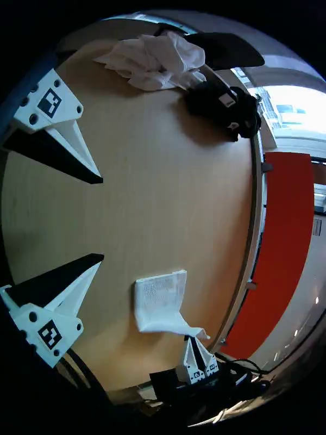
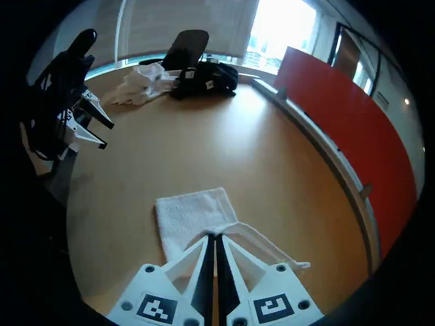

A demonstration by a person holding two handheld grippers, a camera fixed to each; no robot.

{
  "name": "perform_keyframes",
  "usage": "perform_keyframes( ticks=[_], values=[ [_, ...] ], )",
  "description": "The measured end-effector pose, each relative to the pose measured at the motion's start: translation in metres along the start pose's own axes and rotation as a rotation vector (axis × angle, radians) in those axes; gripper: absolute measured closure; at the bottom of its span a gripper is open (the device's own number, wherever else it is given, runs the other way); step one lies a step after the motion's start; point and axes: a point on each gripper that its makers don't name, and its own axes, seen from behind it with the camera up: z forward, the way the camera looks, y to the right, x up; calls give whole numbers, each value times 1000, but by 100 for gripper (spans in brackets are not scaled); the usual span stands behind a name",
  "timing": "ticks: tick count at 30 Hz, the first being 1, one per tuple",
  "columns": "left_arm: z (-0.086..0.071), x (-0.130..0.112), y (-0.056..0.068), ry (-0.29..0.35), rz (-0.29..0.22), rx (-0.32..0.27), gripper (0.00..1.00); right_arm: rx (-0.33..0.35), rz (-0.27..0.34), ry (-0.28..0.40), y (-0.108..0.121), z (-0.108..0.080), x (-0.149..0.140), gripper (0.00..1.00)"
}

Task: Fold towel

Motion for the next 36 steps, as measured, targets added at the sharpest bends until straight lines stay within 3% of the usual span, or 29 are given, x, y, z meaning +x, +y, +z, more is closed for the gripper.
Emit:
perform_keyframes(
  ticks=[9, 15, 21, 36],
  values=[
    [-7, -4, -1, 3, -37, 9, 5, 116, -44, -31, -38, 47, 6, 98],
    [-9, -9, -1, -1, -47, 18, 5, 166, -37, -60, -58, 71, -5, 98],
    [-8, -9, -2, -2, -54, 17, 5, 179, -21, -64, -59, 74, -8, 98],
    [-6, -8, 1, -4, -46, 10, 5, 197, -45, -63, -65, 79, -11, 95]
  ],
)
